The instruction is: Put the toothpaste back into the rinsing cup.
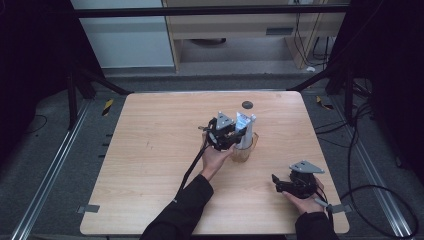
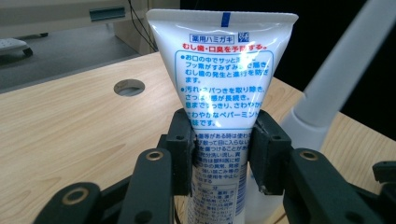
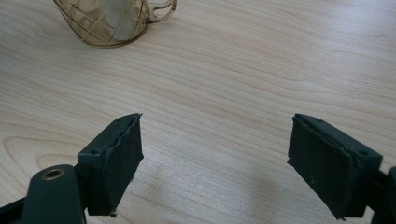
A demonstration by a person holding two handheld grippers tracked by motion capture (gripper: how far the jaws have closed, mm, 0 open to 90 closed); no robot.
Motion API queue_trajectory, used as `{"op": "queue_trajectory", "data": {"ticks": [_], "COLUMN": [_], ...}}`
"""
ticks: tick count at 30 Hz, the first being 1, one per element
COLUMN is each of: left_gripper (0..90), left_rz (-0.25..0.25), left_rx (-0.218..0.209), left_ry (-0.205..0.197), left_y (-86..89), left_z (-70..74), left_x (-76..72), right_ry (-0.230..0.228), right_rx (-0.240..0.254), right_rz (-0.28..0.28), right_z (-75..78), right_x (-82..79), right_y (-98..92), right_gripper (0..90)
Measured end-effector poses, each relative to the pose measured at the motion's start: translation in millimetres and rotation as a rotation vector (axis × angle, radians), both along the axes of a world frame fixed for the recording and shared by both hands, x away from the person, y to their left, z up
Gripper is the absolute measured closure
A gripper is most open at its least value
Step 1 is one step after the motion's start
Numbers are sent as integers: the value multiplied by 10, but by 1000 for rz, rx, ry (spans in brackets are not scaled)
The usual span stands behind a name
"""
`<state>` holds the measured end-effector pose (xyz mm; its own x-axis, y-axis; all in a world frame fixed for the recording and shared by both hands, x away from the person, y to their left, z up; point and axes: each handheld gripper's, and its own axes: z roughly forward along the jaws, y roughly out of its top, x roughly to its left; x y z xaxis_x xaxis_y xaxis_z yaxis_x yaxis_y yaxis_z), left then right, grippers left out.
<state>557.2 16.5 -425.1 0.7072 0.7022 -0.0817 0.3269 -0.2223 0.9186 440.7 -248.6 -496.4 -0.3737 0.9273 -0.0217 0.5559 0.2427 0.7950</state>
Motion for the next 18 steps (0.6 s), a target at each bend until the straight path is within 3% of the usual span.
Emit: {"op": "queue_trajectory", "data": {"ticks": [7,12,16,18], "left_gripper": [558,514,466,441], "left_rz": [-16,-34,-40,-46], "left_rx": [38,48,20,27], "left_ry": [30,-2,-35,-47], "left_y": [52,112,203,245], "left_z": [-91,-81,35,104], "left_x": [-46,-91,-160,-205], "right_ry": [0,0,-1,0], "right_rx": [4,-1,-3,-5], "right_rz": [-4,-1,-3,-4], "right_z": [0,0,-3,-5], "right_x": [1,-1,2,5], "right_y": [-1,1,2,2], "right_gripper": [179,179,179,178]}}
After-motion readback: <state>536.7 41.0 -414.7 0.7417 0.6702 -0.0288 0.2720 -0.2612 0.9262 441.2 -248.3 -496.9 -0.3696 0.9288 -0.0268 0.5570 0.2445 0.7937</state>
